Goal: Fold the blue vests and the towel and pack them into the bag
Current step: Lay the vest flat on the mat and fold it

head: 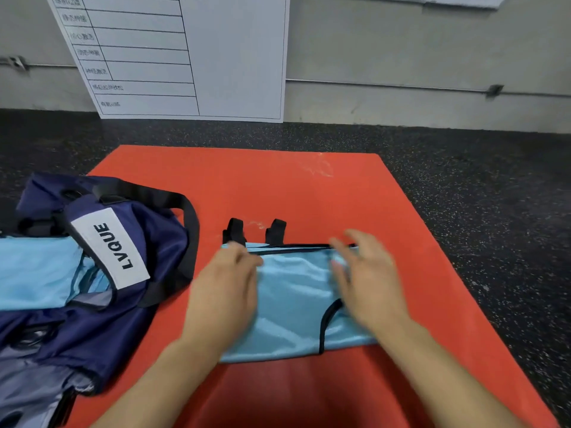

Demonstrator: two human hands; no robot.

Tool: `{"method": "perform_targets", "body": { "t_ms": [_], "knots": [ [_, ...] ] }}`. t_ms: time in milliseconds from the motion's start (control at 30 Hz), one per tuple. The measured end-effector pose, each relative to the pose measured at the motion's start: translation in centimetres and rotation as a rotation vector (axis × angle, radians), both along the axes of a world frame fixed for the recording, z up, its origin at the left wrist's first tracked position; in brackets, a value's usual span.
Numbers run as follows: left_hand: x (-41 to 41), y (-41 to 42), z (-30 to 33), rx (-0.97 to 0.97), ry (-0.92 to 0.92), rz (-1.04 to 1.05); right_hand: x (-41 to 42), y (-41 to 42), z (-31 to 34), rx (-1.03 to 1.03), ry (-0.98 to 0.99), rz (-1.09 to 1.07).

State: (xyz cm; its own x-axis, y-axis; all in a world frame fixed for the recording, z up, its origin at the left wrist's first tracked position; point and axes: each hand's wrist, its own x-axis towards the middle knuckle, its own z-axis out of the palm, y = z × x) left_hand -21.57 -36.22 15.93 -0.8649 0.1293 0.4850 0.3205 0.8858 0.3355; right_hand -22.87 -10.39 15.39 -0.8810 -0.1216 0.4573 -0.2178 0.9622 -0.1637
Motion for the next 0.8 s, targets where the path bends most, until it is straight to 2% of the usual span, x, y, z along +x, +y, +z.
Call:
{"method": "perform_targets", "body": {
  "t_ms": [100,167,300,433,533,600,700,800],
  "knots": [
    [0.2,2.7,-3.8,-0.044,-0.107,-0.223,0.8,-6.2,-2.6,-0.037,-0.182,0.218],
    [0.4,3.0,-5.9,-0.104,-0.2,-0.231,1.5,-7.4,-4.2,0.005,-0.32,0.234],
    [0.0,1.3,-6.7,-0.285,-0.199,-0.089,0.7,-2.8,-4.4,0.092,-0.44,0.099],
    [-0.8,-1.7,-6.4,-0.268,-0.314,0.07,-0.4,2.9,-3.6,0.139,-0.517,-0.175],
    [-0.5,-1.2,-5.6,-0.266,-0.28,0.142,-0.2,2.9,-3.0,0.136,-0.454,-0.26],
    [0.2,0.3,-4.9,-0.289,-0.213,0.128,0.1,0.5,-2.9,0.137,-0.361,-0.145],
    [1.7,3.0,-5.5,-0.31,-0.16,-0.09,1.5,-4.1,-3.7,0.091,-0.351,0.149],
    [1.3,2.5,-6.6,-0.323,-0.195,-0.124,1.8,-4.1,-4.4,0.081,-0.448,0.173]
  ]
}}
